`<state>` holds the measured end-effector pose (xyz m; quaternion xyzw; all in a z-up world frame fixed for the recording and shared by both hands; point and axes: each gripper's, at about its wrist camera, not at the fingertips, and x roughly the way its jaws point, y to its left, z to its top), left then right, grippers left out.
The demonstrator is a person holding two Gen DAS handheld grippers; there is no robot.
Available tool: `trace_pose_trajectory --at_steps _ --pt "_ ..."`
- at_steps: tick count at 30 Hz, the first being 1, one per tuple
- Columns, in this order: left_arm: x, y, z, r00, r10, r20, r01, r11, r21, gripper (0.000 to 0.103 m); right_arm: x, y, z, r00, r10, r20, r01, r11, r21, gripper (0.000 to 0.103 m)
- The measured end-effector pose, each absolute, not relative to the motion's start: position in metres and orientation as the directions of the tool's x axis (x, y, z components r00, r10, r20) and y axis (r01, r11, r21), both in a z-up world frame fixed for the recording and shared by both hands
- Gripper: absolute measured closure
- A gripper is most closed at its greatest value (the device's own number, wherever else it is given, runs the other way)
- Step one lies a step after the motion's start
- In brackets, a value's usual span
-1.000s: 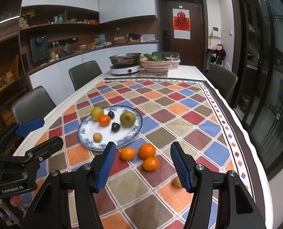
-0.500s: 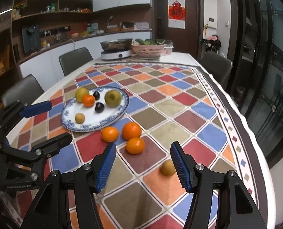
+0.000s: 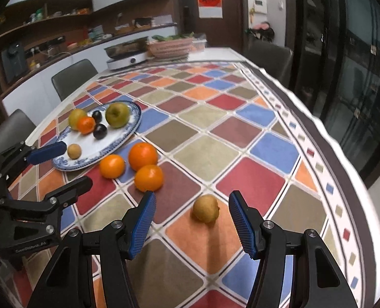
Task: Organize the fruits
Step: 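Grasp an orange with the left gripper while the right gripper grasps the small brown fruit, then carry the orange and brown fruit onto the plate and open both grippers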
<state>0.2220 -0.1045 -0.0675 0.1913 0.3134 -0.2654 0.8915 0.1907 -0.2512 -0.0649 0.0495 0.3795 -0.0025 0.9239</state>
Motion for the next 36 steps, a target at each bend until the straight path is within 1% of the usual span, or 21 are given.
trace_pose_trajectory --at_steps 3,5,8,9,10,13,14,16,19,21,22,24,26,31,36 --pt "0.23 -0.108 -0.073 0.64 -0.357 -0.68 0.6 0.785 0.152 0.044 0.194 -0.254 -0.072 0.696 0.045 -0.717 0.052 0.992 0.113 0.043" --pt "0.234 -0.11 -0.075 0.626 -0.362 -0.69 0.605 0.784 0.138 0.05 0.196 -0.254 -0.075 0.69 0.041 -0.723 0.055 0.992 0.109 0.044" --pt "0.24 -0.114 -0.079 0.608 -0.364 -0.705 0.615 0.778 0.129 0.054 0.198 -0.256 -0.078 0.685 0.035 -0.727 0.066 0.992 0.11 0.044" --pt "0.242 -0.115 -0.081 0.603 -0.364 -0.71 0.616 0.777 0.125 0.055 0.199 -0.257 -0.079 0.683 0.036 -0.73 0.07 0.991 0.115 0.046" --pt "0.244 -0.116 -0.082 0.596 -0.362 -0.717 0.617 0.778 0.119 0.057 0.2 -0.259 -0.08 0.679 0.039 -0.733 0.075 0.99 0.121 0.05" --pt "0.249 -0.119 -0.086 0.577 -0.361 -0.733 0.618 0.78 0.102 0.062 0.204 -0.263 -0.084 0.668 0.045 -0.743 0.087 0.987 0.138 0.051" --pt "0.251 -0.121 -0.087 0.571 -0.359 -0.739 0.616 0.782 0.097 0.064 0.204 -0.264 -0.085 0.668 0.046 -0.743 0.09 0.986 0.142 0.054" --pt "0.253 -0.122 -0.088 0.573 -0.351 -0.74 0.61 0.787 0.099 0.064 0.206 -0.264 -0.087 0.663 0.05 -0.747 0.088 0.986 0.145 0.059" --pt "0.257 -0.123 -0.088 0.57 -0.343 -0.746 0.602 0.793 0.095 0.064 0.208 -0.263 -0.089 0.659 0.052 -0.751 0.085 0.986 0.143 0.061" --pt "0.259 -0.124 -0.089 0.57 -0.336 -0.75 0.598 0.795 0.098 0.064 0.21 -0.263 -0.091 0.655 0.054 -0.754 0.084 0.986 0.143 0.067" --pt "0.259 -0.125 -0.089 0.57 -0.332 -0.752 0.597 0.796 0.101 0.064 0.21 -0.263 -0.092 0.652 0.054 -0.756 0.083 0.986 0.142 0.069" --pt "0.26 -0.126 -0.09 0.571 -0.322 -0.755 0.594 0.797 0.11 0.065 0.211 -0.263 -0.093 0.648 0.053 -0.76 0.086 0.986 0.142 0.069" --pt "0.261 -0.127 -0.092 0.572 -0.311 -0.759 0.592 0.797 0.12 0.067 0.211 -0.264 -0.094 0.647 0.048 -0.761 0.09 0.986 0.139 0.075" --pt "0.261 -0.128 -0.091 0.57 -0.314 -0.76 0.59 0.799 0.113 0.067 0.211 -0.266 -0.093 0.649 0.049 -0.759 0.093 0.985 0.142 0.076" --pt "0.251 -0.124 -0.078 0.585 -0.327 -0.742 0.583 0.806 0.104 0.067 0.206 -0.265 -0.084 0.668 0.06 -0.742 0.077 0.986 0.149 0.076"
